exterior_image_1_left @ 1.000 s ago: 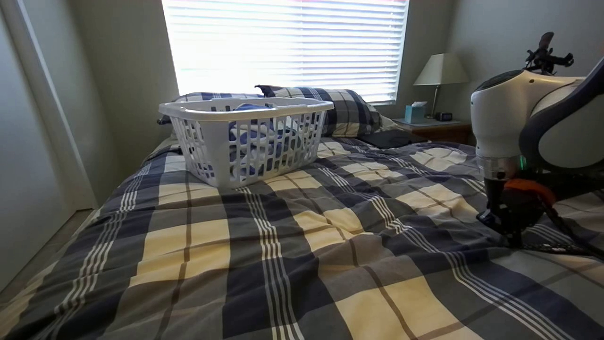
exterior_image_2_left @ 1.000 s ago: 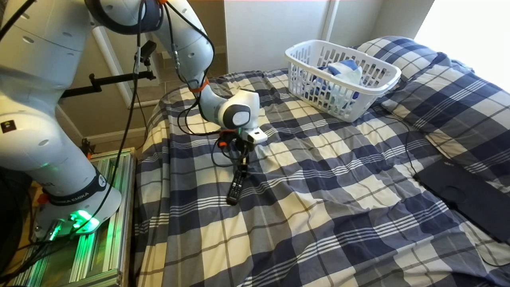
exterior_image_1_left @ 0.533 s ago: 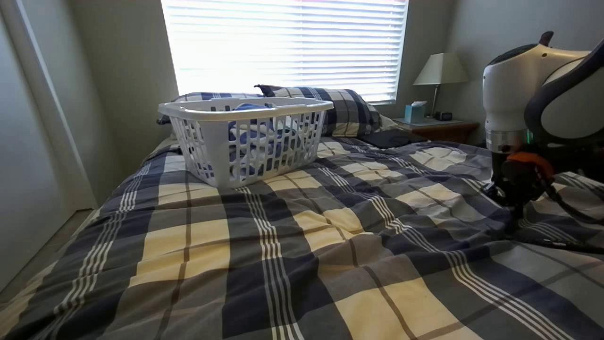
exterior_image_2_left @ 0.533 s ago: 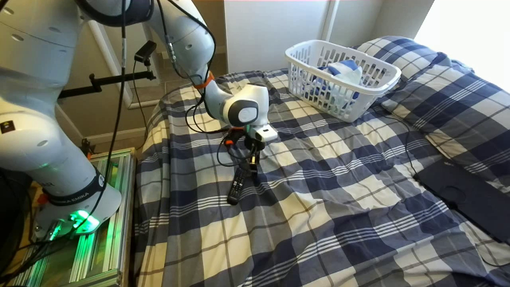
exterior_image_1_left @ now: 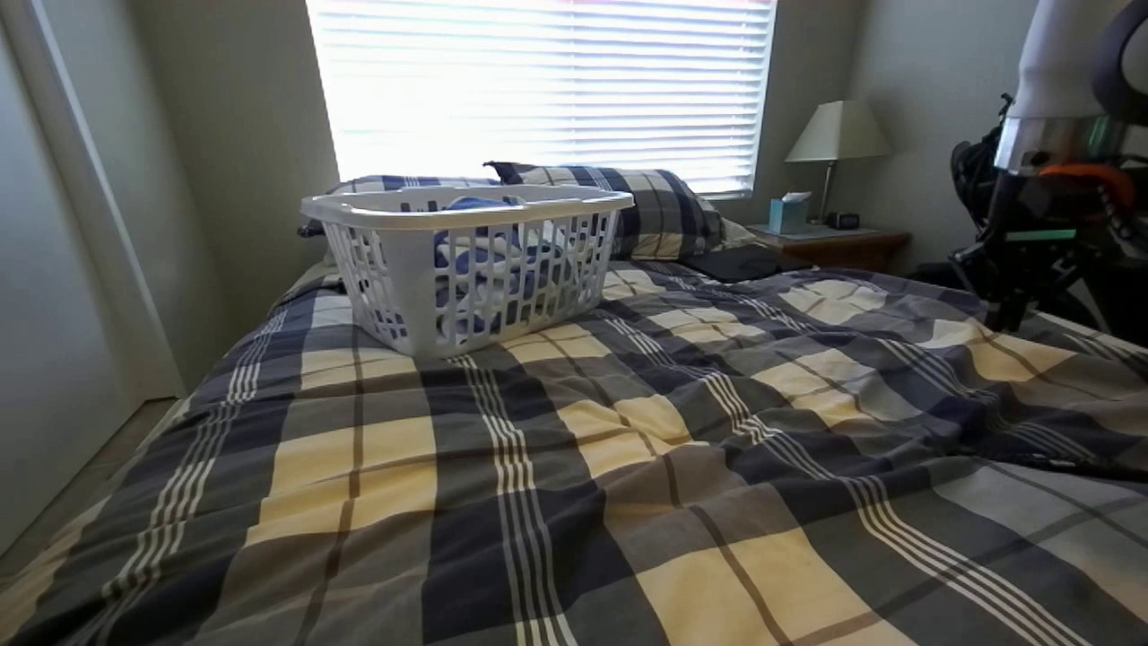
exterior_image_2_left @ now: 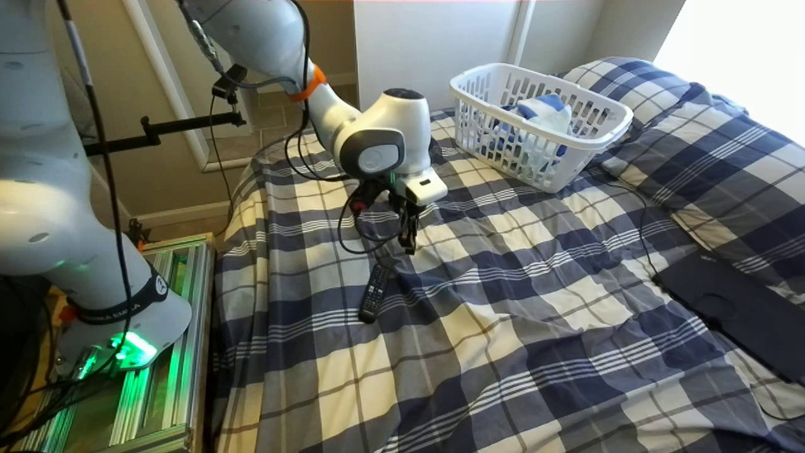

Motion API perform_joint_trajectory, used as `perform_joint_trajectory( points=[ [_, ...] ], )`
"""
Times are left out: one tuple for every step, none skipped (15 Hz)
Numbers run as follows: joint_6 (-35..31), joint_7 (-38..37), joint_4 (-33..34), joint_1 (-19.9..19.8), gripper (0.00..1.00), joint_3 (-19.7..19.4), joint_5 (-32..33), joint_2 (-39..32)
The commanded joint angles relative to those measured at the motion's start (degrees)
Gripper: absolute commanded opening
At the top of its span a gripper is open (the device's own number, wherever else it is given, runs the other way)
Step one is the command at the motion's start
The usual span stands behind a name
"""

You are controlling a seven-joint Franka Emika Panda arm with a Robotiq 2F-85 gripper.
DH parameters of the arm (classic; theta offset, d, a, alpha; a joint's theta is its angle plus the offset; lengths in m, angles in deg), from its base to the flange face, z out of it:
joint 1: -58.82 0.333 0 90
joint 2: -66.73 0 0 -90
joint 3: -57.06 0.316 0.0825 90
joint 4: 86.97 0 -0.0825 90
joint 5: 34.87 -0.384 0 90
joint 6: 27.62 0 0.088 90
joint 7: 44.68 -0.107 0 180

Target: Press a button on the remote

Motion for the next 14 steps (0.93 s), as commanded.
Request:
perform_joint_trajectory(
  points=[
    [-1.61, 13.75, -8.16, -7.48, 0.46, 7.82, -12.82, 10.59],
    [-1.19, 18.26, -9.17, -8.67, 0.54, 9.49, -17.59, 12.29],
    [-0.32, 22.65, -10.04, -9.61, 0.60, 11.09, -22.43, 14.00],
    [0.73, 27.02, -10.28, -12.14, 0.66, 14.15, -26.95, 14.94],
    [2.32, 31.46, -10.27, -12.96, 0.74, 15.53, -31.59, 15.89],
    [4.28, 35.80, -10.19, -11.45, 0.81, 14.45, -36.03, 16.68],
    [6.35, 40.17, -10.32, -11.75, 0.89, 14.68, -39.78, 17.54],
    [8.94, 44.36, -10.44, -11.86, 0.95, 14.23, -42.67, 18.47],
    [12.03, 48.52, -10.56, -12.10, 0.99, 13.40, -44.23, 19.11],
    [14.12, 52.60, -10.75, -12.41, 1.00, 12.50, -43.95, 19.10],
    [10.60, 45.15, -8.78, -11.03, 0.90, 13.20, -41.01, 16.63],
    [12.24, 48.06, -9.04, -11.40, 0.98, 12.70, -41.73, 17.08],
    [12.95, 49.61, -9.27, -11.73, 1.00, 12.36, -41.86, 17.33],
    [13.23, 50.37, -9.47, -11.92, 1.00, 12.17, -41.87, 17.44]
  ],
)
